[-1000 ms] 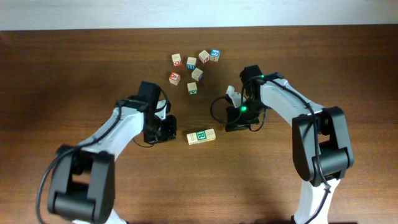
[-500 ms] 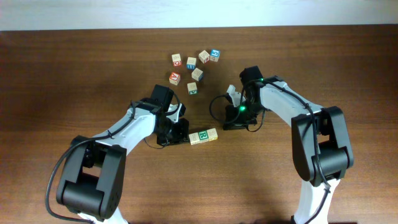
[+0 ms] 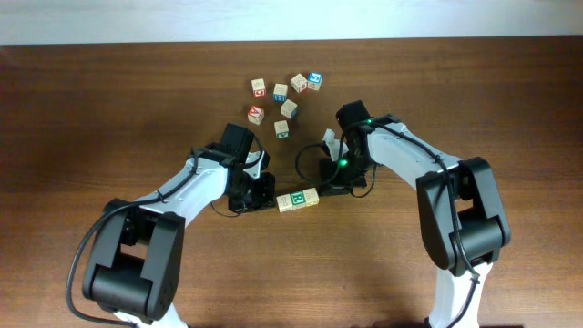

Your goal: Rotate 3 blocks

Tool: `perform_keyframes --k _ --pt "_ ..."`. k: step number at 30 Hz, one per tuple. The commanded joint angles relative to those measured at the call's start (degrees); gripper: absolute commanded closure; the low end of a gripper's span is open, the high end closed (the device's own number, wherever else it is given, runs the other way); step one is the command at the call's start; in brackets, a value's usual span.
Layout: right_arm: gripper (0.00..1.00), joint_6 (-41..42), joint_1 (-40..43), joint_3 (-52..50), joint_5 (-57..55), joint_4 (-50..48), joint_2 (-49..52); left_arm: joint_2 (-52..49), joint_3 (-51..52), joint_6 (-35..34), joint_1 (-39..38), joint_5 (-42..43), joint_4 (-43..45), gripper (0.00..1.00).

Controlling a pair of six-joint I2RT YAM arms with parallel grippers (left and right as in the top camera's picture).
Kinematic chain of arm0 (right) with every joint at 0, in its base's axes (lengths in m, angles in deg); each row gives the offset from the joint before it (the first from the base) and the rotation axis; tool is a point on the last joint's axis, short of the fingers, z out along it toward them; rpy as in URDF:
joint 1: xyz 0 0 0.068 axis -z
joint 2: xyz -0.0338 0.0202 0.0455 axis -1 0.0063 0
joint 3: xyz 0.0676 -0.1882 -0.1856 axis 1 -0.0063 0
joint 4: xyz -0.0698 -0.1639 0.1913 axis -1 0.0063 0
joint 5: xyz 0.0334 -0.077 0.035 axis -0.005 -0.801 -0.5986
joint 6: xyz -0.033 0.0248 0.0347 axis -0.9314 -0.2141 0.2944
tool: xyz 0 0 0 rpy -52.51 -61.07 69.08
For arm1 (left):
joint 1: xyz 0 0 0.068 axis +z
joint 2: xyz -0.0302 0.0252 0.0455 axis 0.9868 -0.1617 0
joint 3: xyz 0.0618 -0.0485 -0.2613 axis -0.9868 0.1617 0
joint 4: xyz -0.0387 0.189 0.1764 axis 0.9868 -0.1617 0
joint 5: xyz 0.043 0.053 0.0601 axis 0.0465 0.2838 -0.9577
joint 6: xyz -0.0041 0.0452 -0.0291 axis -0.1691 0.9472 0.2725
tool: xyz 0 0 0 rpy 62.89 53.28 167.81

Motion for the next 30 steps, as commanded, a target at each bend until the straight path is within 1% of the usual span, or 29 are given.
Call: perform_keyframes --k 1,5,12,20,27,30 --pt "0.96 1.44 -0.22 -0.5 -0.87 0.26 -0.17 -0.63 0.31 -1.03 -0.15 -0.61 0.61 1.0" --pt "0.96 2.05 -0.28 -0.5 1.81 1.25 -0.17 -0.63 0.31 -1.03 -0.15 -0.59 0.72 1.0" --pt "0.96 6.97 -0.5 -0.5 2.6 2.08 -0.17 -0.63 0.31 -1.22 -0.15 -0.57 0.7 1.0" --pt "0.96 6.91 -4.28 -0.5 3.21 1.62 -0.17 -0.63 0.31 -1.2 -0.15 -0.59 0.76 1.0" --pt "0.96 6.69 -4.39 -0.5 3.21 1.6 -0.17 -0.63 0.31 -1.05 -0.15 -0.63 0.81 1.0" --pt "0.96 5.9 -4.39 -0.5 3.23 1.6 -0.17 -0.63 0.28 0.87 -0.09 -0.61 0.98 1.0"
